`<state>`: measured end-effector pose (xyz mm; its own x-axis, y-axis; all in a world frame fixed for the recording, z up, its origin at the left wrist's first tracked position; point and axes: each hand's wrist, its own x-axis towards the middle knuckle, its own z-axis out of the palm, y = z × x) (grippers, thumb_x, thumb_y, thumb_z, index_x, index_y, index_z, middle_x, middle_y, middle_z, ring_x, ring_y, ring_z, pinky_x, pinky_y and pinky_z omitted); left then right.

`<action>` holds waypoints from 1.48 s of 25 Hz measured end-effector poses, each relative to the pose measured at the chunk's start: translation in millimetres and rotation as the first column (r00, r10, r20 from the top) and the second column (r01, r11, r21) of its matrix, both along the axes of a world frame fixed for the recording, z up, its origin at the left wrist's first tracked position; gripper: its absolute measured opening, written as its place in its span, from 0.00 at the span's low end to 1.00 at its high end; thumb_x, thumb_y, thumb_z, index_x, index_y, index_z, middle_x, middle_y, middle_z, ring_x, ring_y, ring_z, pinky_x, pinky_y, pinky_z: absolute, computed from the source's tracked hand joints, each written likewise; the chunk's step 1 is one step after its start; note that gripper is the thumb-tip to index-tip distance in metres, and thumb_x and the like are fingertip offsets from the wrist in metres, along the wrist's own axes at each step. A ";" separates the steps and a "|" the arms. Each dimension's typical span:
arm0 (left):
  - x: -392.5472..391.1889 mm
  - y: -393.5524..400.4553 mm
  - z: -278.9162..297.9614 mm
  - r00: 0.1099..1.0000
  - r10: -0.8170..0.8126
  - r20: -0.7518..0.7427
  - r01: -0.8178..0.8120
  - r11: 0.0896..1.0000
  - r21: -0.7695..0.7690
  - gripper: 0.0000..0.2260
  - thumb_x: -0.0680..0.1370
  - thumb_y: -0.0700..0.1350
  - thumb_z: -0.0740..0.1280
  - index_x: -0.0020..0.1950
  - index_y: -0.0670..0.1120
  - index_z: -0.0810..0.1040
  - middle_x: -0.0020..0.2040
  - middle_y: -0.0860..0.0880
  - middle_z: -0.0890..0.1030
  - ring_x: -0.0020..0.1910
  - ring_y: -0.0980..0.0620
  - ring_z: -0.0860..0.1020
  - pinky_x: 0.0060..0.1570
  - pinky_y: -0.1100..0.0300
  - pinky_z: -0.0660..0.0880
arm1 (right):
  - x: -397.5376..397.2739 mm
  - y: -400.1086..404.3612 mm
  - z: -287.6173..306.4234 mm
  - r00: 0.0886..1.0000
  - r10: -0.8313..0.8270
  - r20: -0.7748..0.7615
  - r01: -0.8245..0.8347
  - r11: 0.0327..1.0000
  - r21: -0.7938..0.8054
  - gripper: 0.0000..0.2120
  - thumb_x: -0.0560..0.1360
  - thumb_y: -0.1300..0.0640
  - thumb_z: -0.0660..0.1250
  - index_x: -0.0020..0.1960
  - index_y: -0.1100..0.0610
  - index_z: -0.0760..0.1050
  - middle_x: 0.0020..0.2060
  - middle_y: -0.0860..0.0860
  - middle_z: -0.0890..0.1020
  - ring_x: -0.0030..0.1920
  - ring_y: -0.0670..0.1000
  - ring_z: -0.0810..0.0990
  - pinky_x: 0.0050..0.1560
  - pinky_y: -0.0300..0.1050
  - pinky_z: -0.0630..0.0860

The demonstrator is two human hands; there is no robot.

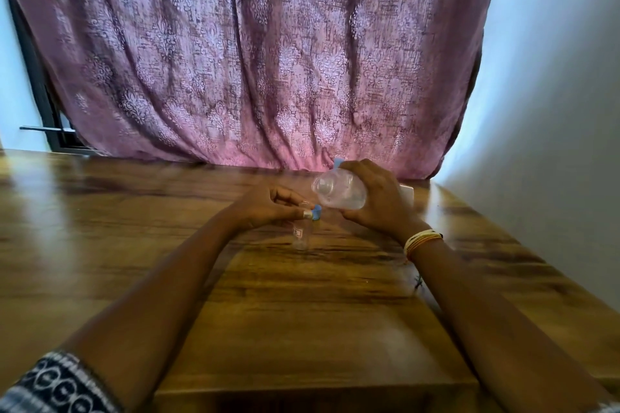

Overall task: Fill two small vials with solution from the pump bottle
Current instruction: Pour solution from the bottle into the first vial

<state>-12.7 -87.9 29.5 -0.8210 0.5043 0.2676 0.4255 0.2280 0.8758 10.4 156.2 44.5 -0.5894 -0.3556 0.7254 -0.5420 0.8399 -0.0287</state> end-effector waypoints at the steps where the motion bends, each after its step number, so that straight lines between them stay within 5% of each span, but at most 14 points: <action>1: 0.8 0.6 0.0 1.000 0.004 -0.012 -0.004 1.000 0.002 0.08 0.71 0.40 0.74 0.50 0.46 0.84 0.48 0.47 0.86 0.48 0.49 0.83 0.48 0.58 0.80 | -0.5 -0.8 0.6 1.000 -0.008 -0.027 0.009 0.999 0.032 0.32 0.63 0.37 0.68 0.61 0.54 0.73 0.51 0.52 0.80 0.48 0.55 0.79 0.49 0.55 0.76; 5: 3.3 4.5 0.4 1.000 0.005 -0.026 -0.004 1.000 0.015 0.09 0.72 0.40 0.73 0.51 0.44 0.84 0.52 0.46 0.85 0.49 0.50 0.83 0.48 0.59 0.80 | -0.8 -3.2 3.2 0.994 -0.039 -0.099 0.049 0.994 0.100 0.30 0.65 0.38 0.66 0.60 0.55 0.74 0.51 0.52 0.80 0.49 0.56 0.79 0.49 0.54 0.75; 15: 8.8 3.8 3.5 0.999 -0.035 -0.028 0.036 0.999 0.037 0.06 0.73 0.41 0.72 0.49 0.47 0.84 0.41 0.59 0.86 0.44 0.57 0.84 0.41 0.68 0.79 | 1.0 -4.2 2.9 0.983 -0.032 -0.182 0.062 0.985 0.159 0.26 0.67 0.41 0.66 0.60 0.54 0.75 0.51 0.53 0.81 0.51 0.56 0.79 0.50 0.53 0.71; 21: 7.1 3.7 1.8 0.998 -0.029 0.047 0.027 0.999 0.044 0.06 0.73 0.42 0.72 0.45 0.53 0.84 0.42 0.56 0.86 0.41 0.55 0.84 0.42 0.58 0.82 | -1.2 -0.5 3.4 0.980 -0.048 -0.195 0.079 0.985 0.154 0.26 0.68 0.40 0.67 0.61 0.54 0.75 0.53 0.53 0.80 0.52 0.55 0.78 0.52 0.51 0.68; 25: 11.5 4.0 4.9 0.997 -0.055 0.049 0.052 0.998 0.044 0.07 0.73 0.40 0.70 0.47 0.52 0.83 0.40 0.58 0.86 0.40 0.56 0.84 0.36 0.62 0.81 | -1.6 -0.1 2.9 0.980 -0.048 -0.192 0.078 0.985 0.151 0.27 0.68 0.40 0.67 0.61 0.54 0.74 0.53 0.53 0.80 0.53 0.55 0.78 0.53 0.51 0.67; 31: 9.2 3.8 3.0 0.995 -0.026 0.092 0.020 0.998 0.065 0.07 0.73 0.39 0.71 0.49 0.48 0.83 0.48 0.46 0.85 0.43 0.49 0.84 0.36 0.61 0.82 | -4.0 1.1 2.2 0.977 -0.053 -0.205 0.088 0.983 0.162 0.26 0.69 0.41 0.68 0.62 0.53 0.74 0.54 0.53 0.80 0.54 0.55 0.78 0.53 0.51 0.67; 37: 11.0 5.6 4.7 0.995 -0.009 0.103 0.003 0.998 0.058 0.07 0.73 0.38 0.71 0.50 0.45 0.83 0.47 0.46 0.85 0.37 0.55 0.84 0.34 0.64 0.81 | -3.5 -0.4 2.6 0.972 -0.055 -0.228 0.096 0.980 0.173 0.25 0.70 0.41 0.67 0.61 0.53 0.75 0.53 0.53 0.80 0.53 0.55 0.78 0.54 0.52 0.68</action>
